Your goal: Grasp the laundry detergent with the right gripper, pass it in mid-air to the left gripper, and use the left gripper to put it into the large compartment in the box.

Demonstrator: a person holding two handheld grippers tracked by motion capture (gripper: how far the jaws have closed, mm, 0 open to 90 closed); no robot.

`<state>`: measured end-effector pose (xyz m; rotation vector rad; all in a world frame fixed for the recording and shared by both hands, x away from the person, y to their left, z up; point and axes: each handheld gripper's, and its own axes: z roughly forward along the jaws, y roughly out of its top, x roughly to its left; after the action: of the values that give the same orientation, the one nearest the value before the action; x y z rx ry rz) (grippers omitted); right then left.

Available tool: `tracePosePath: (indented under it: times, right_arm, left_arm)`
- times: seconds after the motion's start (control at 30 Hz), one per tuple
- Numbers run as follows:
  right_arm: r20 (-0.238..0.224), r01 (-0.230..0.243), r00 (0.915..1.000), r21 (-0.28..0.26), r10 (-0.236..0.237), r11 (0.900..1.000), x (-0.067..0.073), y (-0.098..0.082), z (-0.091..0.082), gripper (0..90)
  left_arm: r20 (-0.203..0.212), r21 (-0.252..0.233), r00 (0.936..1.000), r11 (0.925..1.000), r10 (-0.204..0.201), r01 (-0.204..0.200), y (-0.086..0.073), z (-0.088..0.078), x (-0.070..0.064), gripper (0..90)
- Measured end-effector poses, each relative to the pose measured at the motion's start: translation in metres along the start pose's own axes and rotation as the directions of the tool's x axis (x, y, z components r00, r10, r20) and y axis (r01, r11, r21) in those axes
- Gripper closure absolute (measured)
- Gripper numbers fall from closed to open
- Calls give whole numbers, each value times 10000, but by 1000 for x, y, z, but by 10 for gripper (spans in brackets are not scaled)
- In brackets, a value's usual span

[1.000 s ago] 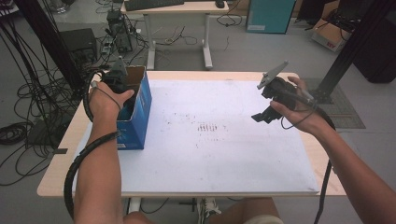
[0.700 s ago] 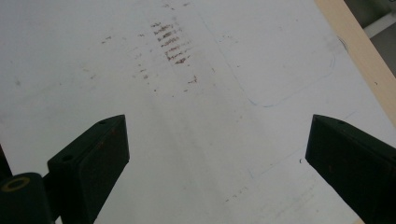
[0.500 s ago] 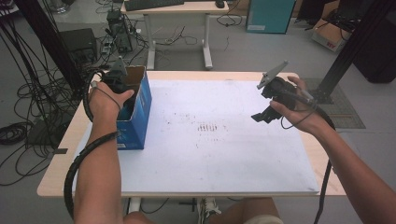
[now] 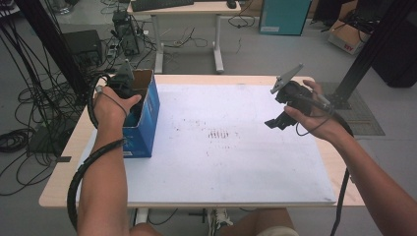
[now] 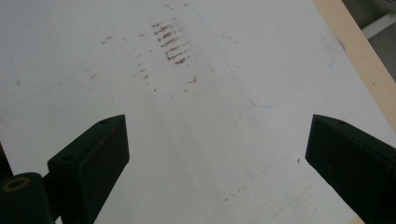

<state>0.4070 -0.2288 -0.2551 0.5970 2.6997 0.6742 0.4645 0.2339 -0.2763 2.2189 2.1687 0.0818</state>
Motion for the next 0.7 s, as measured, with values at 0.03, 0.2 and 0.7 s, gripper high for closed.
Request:
tracePosePath:
  times: [0.03, 0.2, 0.7]
  right_arm:
    - [-13, 103, 9999, 56, -103, 9999, -1, 0, 0, 62]
    - [-15, 105, 9999, -13, -105, 9999, -1, 1, 1, 62]
    - [-4, 75, 10000, -26, -75, 10000, -1, 1, -1, 62]
  left_arm:
    - [1, 3, 10000, 10000, 3, -3, 0, 0, 0, 370]
    - [6, 27, 10000, 10000, 10, -10, 0, 0, 0, 370]
    - [-33, 15, 10000, 10000, 25, -25, 0, 0, -1, 370]
